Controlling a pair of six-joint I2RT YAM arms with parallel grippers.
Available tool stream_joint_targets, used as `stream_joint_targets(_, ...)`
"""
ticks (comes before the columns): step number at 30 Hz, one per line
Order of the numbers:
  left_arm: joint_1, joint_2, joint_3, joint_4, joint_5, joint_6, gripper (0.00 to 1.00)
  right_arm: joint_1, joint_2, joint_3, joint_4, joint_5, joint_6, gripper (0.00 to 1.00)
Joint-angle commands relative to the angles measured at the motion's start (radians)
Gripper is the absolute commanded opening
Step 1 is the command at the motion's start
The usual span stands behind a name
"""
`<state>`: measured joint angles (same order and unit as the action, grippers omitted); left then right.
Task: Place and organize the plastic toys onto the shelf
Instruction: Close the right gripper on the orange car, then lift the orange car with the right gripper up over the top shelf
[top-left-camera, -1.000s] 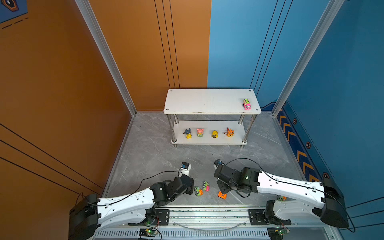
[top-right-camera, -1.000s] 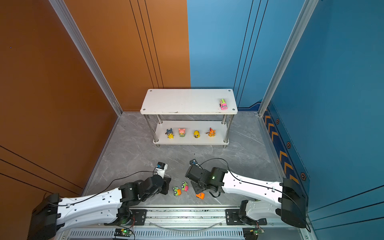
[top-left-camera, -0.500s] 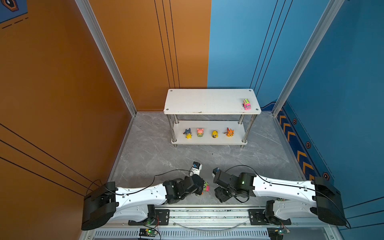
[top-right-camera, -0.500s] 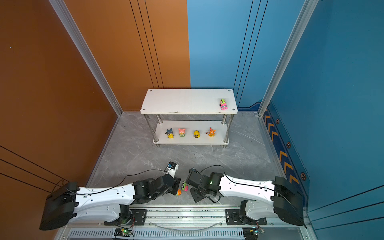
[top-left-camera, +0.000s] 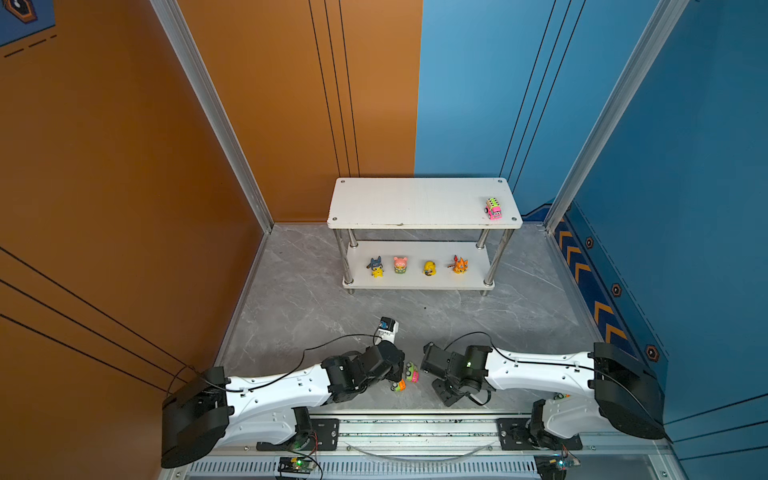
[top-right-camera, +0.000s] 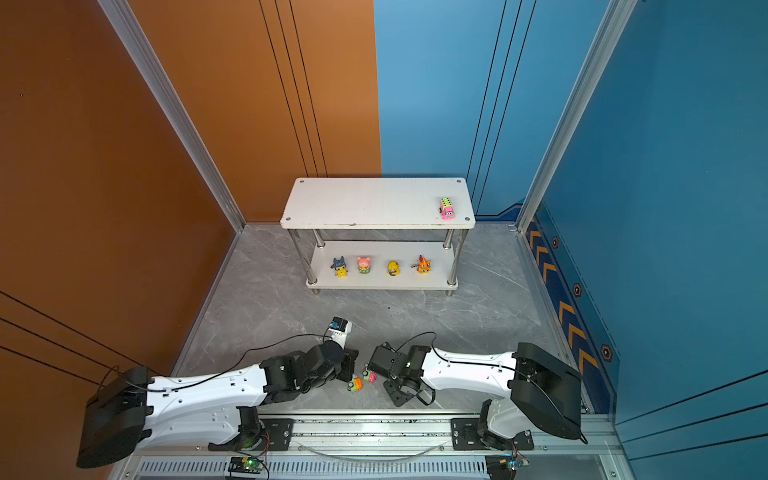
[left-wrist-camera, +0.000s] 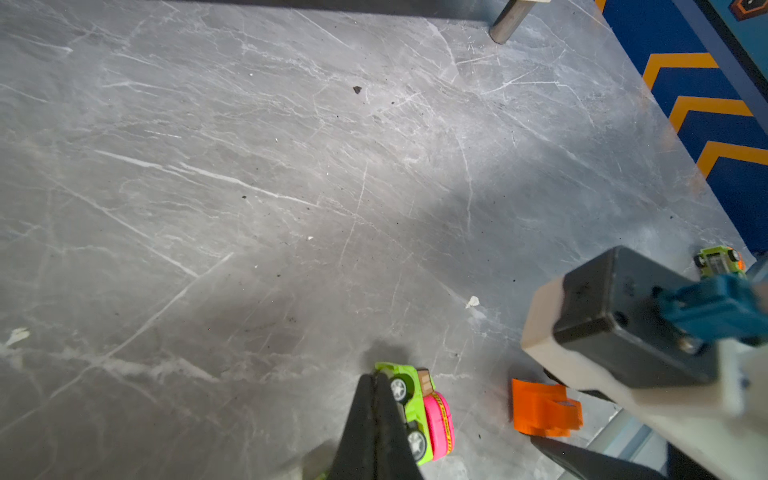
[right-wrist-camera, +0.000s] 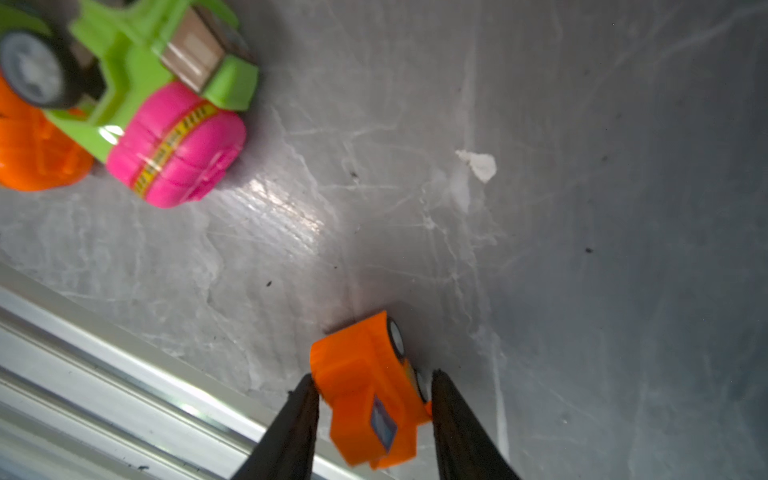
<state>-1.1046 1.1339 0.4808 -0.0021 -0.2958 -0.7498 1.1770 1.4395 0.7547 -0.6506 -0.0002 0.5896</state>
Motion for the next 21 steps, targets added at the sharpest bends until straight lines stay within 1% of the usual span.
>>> stream_joint_targets(1, 0.019, -0.014, -0.011, 0.013, 0.031, 0.001, 0.0, -0.01, 0.019, -0.016, 0.028, -0.001, 0.002, 0.36)
stream_joint_targets(2, 0.021, -0.014, -0.012, 0.014, 0.032, 0.001, 0.0, -0.011, 0.021, -0.015, 0.036, -0.001, 0.004, 0.3)
stream_joint_targets(7, 0.036, -0.011, -0.021, 0.025, 0.044, 0.0, 0.0, -0.025, 0.014, 0.018, 0.028, 0.01, 0.01, 0.2)
stream_joint_targets(10, 0.048, -0.014, -0.022, 0.027, 0.047, 0.006, 0.0, -0.055, -0.006, 0.095, -0.067, 0.034, -0.007, 0.15)
stream_joint_targets(11, 0.051, -0.017, -0.021, 0.027, 0.047, 0.009, 0.0, -0.067, -0.019, 0.134, -0.112, 0.052, -0.019, 0.15)
stream_joint_targets(14, 0.072, -0.033, -0.026, 0.024, 0.047, 0.017, 0.0, -0.12, -0.062, 0.328, -0.324, 0.144, -0.078, 0.13)
stream_joint_targets(16, 0.088, -0.048, -0.035, 0.027, 0.048, 0.021, 0.0, -0.165, -0.086, 0.51, -0.46, 0.234, -0.127, 0.09)
stream_joint_targets(19, 0.114, -0.067, -0.045, 0.034, 0.072, 0.028, 0.0, -0.235, -0.067, 0.809, -0.596, 0.337, -0.2, 0.07)
stream_joint_targets(21, 0.13, -0.078, -0.049, 0.029, 0.089, 0.034, 0.01, -0.26, -0.028, 0.999, -0.65, 0.399, -0.242, 0.06)
